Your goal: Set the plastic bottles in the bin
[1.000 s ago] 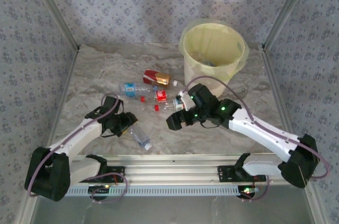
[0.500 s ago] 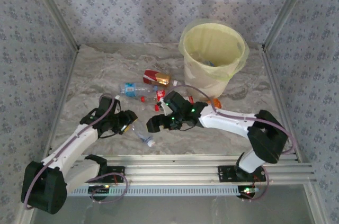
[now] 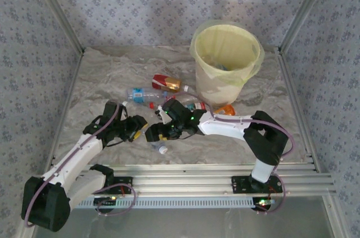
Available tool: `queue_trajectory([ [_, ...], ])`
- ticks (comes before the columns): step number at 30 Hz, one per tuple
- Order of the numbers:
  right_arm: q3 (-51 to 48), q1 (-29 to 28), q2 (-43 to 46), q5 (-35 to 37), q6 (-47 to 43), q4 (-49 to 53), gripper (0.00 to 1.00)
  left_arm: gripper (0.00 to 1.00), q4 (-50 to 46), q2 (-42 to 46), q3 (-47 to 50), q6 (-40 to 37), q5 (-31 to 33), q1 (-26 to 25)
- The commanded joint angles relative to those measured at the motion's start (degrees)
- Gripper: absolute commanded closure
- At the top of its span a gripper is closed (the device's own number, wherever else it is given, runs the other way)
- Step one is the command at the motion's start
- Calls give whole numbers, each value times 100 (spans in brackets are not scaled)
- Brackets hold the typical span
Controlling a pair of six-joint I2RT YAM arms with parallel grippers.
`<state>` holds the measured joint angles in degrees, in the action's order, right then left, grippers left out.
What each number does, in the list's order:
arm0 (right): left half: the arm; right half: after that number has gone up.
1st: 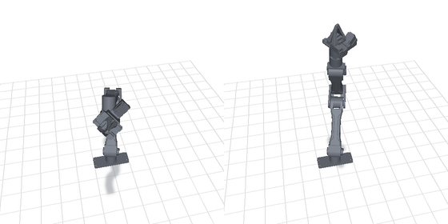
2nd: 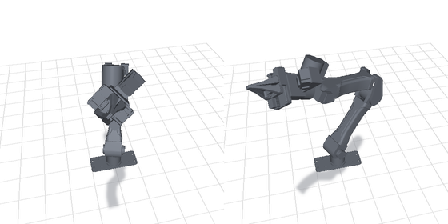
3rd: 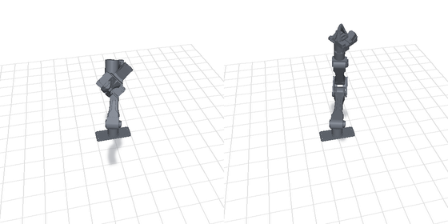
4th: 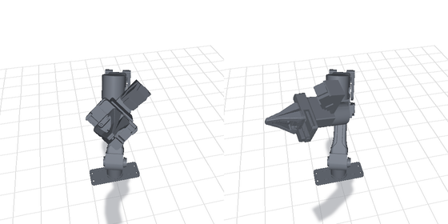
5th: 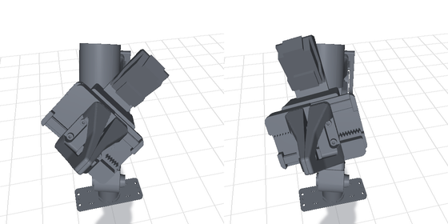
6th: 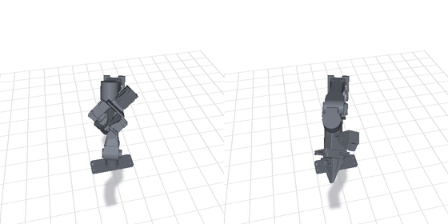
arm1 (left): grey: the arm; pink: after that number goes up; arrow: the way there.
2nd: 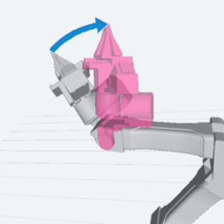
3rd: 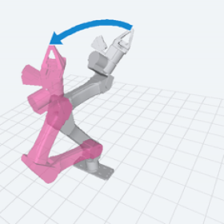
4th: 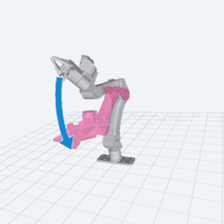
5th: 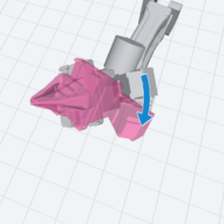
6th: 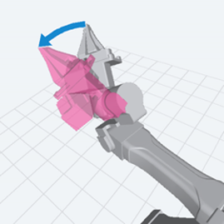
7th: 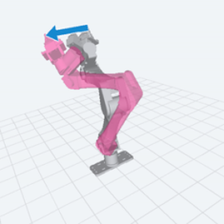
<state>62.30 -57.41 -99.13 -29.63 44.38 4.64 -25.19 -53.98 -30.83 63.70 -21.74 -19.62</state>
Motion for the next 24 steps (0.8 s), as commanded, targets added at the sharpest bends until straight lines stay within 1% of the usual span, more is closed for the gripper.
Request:
queue_trajectory([
  [1, 124, -42, -97, -148, 88, -123, 20, 47, 233, 109, -169, 219, -216, -24],
  [5, 85, -34, -37, -107, 67, -76, 29, 47, 252, 131, -196, 248, -234, -22],
  [7, 64, -10, 27, -46, 45, -18, 36, 47, 251, 151, -213, 266, -243, -16],
  [9, 21, 37, 112, -25, 22, 26, 40, 45, 234, 190, -251, 283, -260, -16],
  [10, -8, 81, 167, -12, 10, 44, 41, 43, 240, 216, -261, 307, -282, -4],
  [11, -31, 120, 235, -5, -5, 65, 41, 38, 290, 241, -266, 344, -331, -7],
  [13, -70, 243, 434, 35, -132, 228, 42, 19, 529, 326, -295, 506, -511, 15],
  [14, -76, 302, 569, 100, -228, 366, 42, 12, 610, 394, -342, 560, -546, 19],
  [16, -86, 494, 907, 229, -455, 693, 42, 2, 661, 575, -548, 495, -517, 20],
  [17, -88, 593, 1040, 262, -565, 830, 42, 1, 612, 644, -670, 399, -492, 20],
  [20, -55, 1047, 1459, 336, -939, 1305, 43, 0, 448, 768, -1096, -69, -465, 28],
  [24, 317, 1697, 2003, 425, -1708, 2084, 43, 0, 768, 833, -1367, -970, -984, -34],
])
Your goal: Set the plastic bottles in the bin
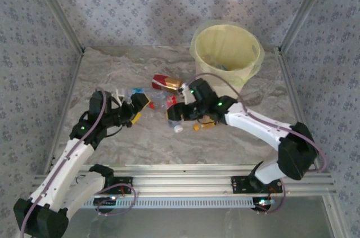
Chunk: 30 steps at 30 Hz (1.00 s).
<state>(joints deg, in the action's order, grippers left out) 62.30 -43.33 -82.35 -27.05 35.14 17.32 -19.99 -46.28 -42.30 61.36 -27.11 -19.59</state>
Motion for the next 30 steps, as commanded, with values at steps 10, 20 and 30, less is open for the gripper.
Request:
queue_trajectory([
  [10, 2701, 1573, 489, 1104, -2538, 2736, 43, 0, 163, 61, -600, -2511, -361, -1139],
  [20, 4227, 2544, -433, 2023, -3105, 3157, 43, 0, -541, -616, -1237, -3355, 962, -2414],
  [30, 5057, 3110, -1520, 2410, -3331, 3707, 42, 0, -1085, -1335, -1677, -4080, 1724, -3210],
])
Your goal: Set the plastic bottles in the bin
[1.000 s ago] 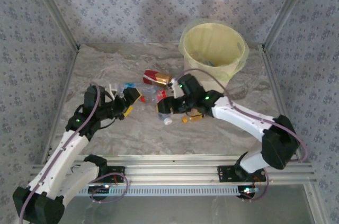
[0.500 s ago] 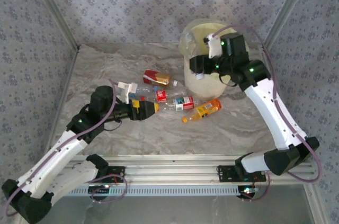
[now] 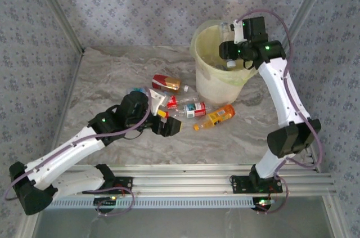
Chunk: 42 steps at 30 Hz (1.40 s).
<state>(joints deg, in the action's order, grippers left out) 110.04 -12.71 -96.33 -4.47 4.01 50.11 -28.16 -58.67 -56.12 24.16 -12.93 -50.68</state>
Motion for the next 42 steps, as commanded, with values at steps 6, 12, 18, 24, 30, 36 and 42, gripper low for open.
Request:
queue_trajectory([
  [6, 68, 71, -92, 139, -106, 441, 31, 2, -363, -610, -490, -828, 296, -284],
  [12, -362, 136, 522, 113, 281, 121, 15, 3, -371, -1425, -734, -1354, 251, -366],
  [18, -1490, 189, 1730, -87, 599, -323, 12, 10, -340, -2456, -1172, -1720, 300, -423],
  [24, -2882, 190, 3101, -438, 1144, -569, 12, 16, -313, -3648, -1847, -2110, 676, -638],
  [30, -4072, 187, 4343, -690, 1690, -535, 12, 23, -405, -4807, -2726, -2151, 888, -711],
  [36, -4605, 181, 5021, -704, 1777, -120, 13, 27, -446, -5584, -3277, -2236, 1283, -733],
  [42, -4534, 182, 5187, -466, 1534, 423, 12, 31, -439, -6098, -3664, -2247, 1280, -766],
])
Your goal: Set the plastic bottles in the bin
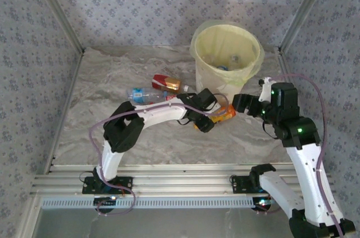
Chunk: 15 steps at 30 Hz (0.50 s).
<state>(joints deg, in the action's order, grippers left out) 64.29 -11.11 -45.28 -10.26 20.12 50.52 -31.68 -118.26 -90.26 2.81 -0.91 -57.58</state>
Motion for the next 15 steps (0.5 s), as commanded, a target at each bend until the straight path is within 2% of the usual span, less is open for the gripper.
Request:
queue_trajectory([
  [1, 31, 27, 111, 145, -83, 425, 12, 33, -63, -191, -277, -108, -5, -85],
  [4, -89, 25, 137, 201, -40, 483, 12, 40, -3, -275, -284, -78, -187, -121],
  [10, -531, 39, 462, 430, 345, 459, 13, 39, 102, -289, -197, -52, -383, -183],
  [15, -869, 47, 793, 677, 912, 543, 13, 41, 363, 51, 92, 331, -683, -182],
])
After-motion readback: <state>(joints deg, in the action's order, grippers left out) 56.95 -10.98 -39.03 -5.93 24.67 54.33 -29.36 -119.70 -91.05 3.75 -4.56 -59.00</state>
